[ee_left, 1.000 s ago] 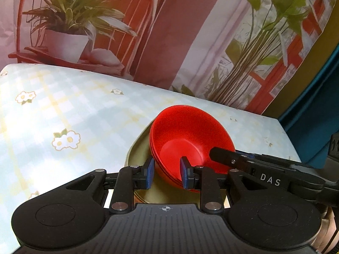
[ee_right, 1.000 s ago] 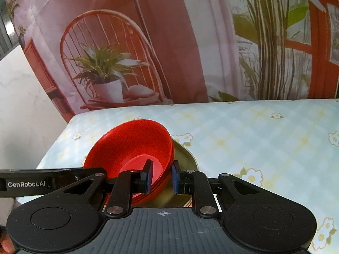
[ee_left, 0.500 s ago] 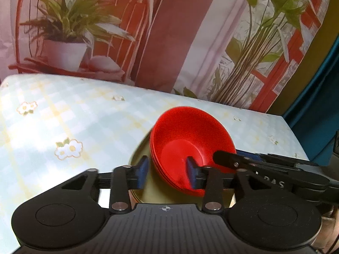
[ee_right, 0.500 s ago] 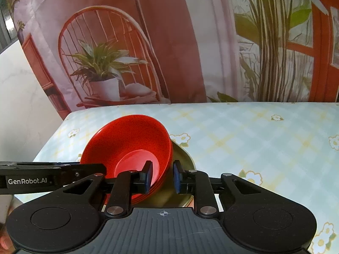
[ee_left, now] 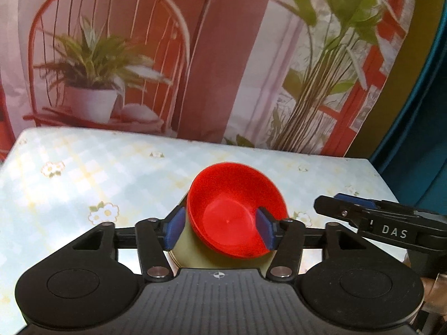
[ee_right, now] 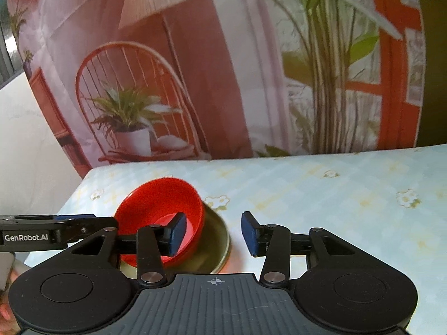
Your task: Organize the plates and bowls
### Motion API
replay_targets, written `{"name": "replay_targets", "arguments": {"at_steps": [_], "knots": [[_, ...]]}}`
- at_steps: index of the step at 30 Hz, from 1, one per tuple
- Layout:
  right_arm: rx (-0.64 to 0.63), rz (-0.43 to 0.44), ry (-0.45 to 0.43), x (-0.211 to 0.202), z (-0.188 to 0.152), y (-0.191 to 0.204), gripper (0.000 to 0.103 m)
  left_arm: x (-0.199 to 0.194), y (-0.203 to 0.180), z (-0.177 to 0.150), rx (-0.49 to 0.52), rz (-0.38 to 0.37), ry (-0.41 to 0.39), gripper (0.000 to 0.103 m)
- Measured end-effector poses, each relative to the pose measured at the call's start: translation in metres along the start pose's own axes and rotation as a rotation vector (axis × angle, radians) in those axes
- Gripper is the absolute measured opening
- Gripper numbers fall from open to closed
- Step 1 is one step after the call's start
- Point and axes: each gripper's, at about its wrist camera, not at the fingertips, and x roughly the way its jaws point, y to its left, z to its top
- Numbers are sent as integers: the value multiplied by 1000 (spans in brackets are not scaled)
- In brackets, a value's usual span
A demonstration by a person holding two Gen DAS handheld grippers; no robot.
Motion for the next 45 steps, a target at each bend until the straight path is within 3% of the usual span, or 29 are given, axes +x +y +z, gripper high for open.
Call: {"name": "replay_targets", "arguments": {"at_steps": [13,21,34,45], "knots": [[-29,-38,-101,-80,14,-1,75,-82,-25,4,71,122,-133,96],[-90,-72,-160,-125,16,20,102,-130,-49,-1,121,177,-211,103],[-128,-147,-257,-211,10,53,103,-206,-66,-15,101,244,-327,103],[-93,-173,-295,-256,-13,64,103,-247,-68,-32,93,267,-359,103]]}}
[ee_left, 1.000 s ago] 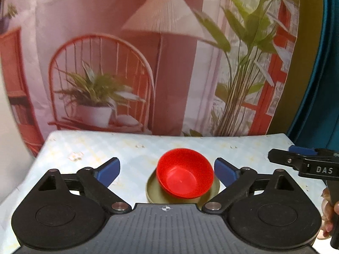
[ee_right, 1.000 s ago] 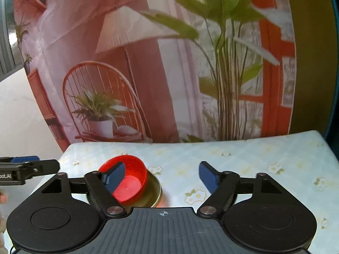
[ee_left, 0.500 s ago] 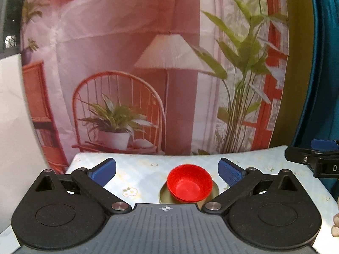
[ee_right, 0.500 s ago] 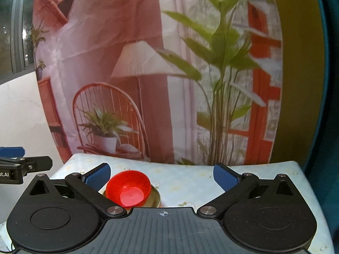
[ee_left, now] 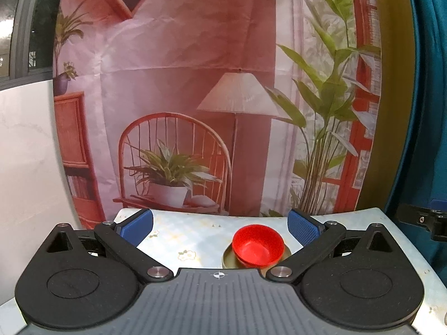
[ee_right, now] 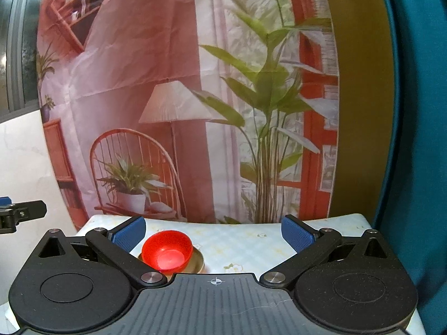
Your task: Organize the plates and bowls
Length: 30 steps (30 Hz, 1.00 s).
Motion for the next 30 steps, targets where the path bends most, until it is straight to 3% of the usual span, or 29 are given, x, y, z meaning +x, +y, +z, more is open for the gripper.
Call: {"name": "replay_targets", "arguments": {"at_steps": [30], "knots": [[-42,11,-10,-27,-6,21,103,-25,3,-9,6,16,-27,103]]}}
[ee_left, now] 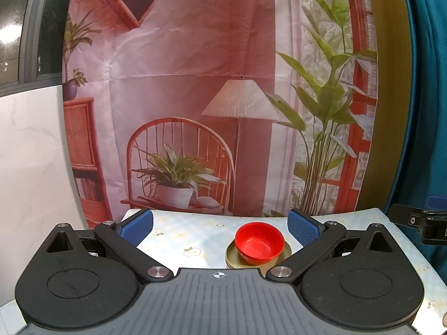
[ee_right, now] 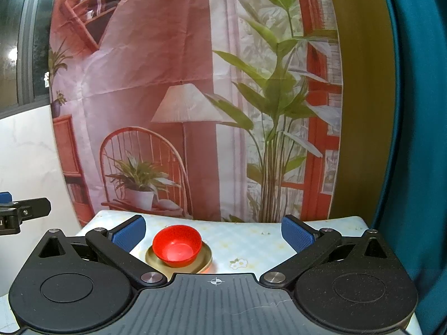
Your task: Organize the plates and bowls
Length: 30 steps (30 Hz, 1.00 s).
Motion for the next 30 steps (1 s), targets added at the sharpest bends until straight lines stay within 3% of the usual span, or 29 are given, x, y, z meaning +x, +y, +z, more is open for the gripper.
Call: {"name": "replay_targets", "arguments": {"at_steps": [30], "knots": [[18,8,-1,-2,-4,-5,103,-6,-1,-2,14,5,-1,103]]}}
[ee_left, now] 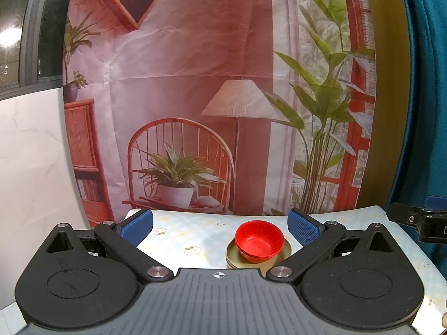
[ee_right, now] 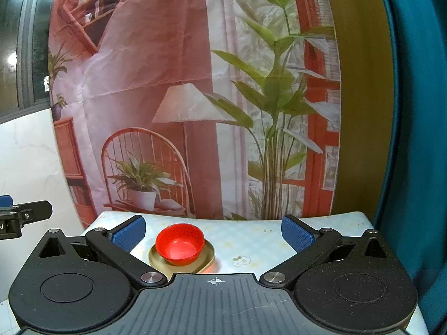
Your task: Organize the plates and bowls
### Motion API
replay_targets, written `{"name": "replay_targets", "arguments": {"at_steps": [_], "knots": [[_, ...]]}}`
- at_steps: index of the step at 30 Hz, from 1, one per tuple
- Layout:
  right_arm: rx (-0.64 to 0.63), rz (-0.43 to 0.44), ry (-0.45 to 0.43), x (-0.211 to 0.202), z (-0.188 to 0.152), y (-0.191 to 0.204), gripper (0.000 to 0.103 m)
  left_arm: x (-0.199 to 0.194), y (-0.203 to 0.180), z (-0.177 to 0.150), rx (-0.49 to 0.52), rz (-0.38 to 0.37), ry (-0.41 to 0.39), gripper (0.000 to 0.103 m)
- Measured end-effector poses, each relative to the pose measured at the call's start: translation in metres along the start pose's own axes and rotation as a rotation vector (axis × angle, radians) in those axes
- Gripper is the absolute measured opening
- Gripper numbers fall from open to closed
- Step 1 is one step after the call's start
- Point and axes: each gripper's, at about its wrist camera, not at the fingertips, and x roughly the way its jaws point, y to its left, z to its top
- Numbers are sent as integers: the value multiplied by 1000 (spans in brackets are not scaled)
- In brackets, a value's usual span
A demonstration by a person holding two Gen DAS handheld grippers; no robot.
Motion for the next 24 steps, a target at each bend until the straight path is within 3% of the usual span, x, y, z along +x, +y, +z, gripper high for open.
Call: {"name": "replay_targets", "arguments": {"at_steps": [24], "knots": [[-3,1,3,-1,-1,3,103,1,4,-1,-10,-5,1,103]]}}
